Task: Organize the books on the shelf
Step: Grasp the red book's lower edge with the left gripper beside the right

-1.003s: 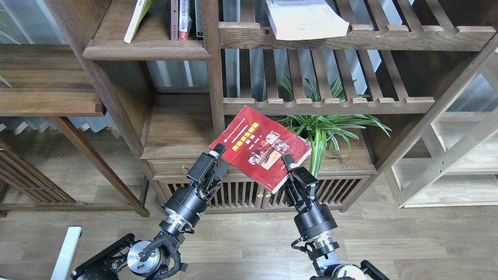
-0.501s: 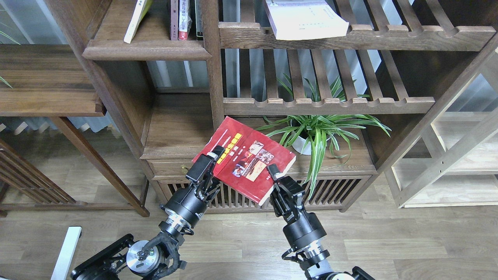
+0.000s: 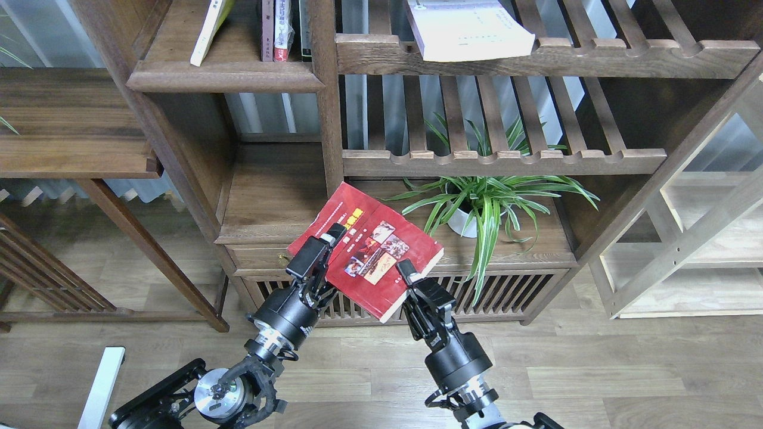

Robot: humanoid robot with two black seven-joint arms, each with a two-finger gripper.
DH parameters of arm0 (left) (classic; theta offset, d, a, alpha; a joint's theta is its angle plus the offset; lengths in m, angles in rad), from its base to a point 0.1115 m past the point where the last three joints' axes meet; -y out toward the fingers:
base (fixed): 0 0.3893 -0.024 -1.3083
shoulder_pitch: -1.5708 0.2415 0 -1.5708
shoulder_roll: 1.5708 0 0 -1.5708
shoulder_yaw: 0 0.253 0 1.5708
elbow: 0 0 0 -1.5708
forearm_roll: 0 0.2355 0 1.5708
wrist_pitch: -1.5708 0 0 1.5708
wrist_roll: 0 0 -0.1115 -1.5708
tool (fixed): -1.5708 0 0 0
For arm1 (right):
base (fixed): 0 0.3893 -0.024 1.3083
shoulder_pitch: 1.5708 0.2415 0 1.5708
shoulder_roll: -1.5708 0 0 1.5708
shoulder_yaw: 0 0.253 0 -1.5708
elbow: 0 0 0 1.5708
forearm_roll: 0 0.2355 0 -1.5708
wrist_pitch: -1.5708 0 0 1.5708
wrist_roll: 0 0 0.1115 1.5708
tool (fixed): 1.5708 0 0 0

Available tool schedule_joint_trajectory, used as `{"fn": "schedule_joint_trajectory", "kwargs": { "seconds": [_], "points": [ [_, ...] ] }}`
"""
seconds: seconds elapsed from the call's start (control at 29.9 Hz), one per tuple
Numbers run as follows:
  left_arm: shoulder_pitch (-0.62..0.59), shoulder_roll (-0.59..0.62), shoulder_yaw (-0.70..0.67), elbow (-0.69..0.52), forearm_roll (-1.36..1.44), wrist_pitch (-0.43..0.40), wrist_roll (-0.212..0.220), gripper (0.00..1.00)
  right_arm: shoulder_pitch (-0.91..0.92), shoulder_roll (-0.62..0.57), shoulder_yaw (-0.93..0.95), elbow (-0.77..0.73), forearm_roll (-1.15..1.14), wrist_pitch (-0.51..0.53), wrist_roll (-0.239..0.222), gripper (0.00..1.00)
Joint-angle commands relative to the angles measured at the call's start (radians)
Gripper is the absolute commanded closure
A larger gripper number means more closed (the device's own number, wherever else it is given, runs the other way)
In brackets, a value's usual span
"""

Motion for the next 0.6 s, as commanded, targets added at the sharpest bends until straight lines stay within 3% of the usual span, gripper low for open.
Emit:
{"fn": "schedule_joint_trajectory", "kwargs": {
  "seconds": [0.0,0.17,0.57],
  "points": [
    [-0.002,0.000,-0.002,-0.005,0.000,0.000,-0.002,0.21,-0.009,0.000,-0.002,0.000,-0.005,0.000,-0.002,0.97],
    [0.006,0.000,-0.002,-0.002,0.000,0.000,-0.005,0.53,-0.012,0.000,-0.001,0.000,-0.010,0.000,-0.002,0.97],
    [0.005,0.000,0.000,-0.006,0.003,0.000,-0.005,0.72,-0.010,0.000,-0.001,0.000,-0.011,0.000,-0.002,0.97]
  ]
}}
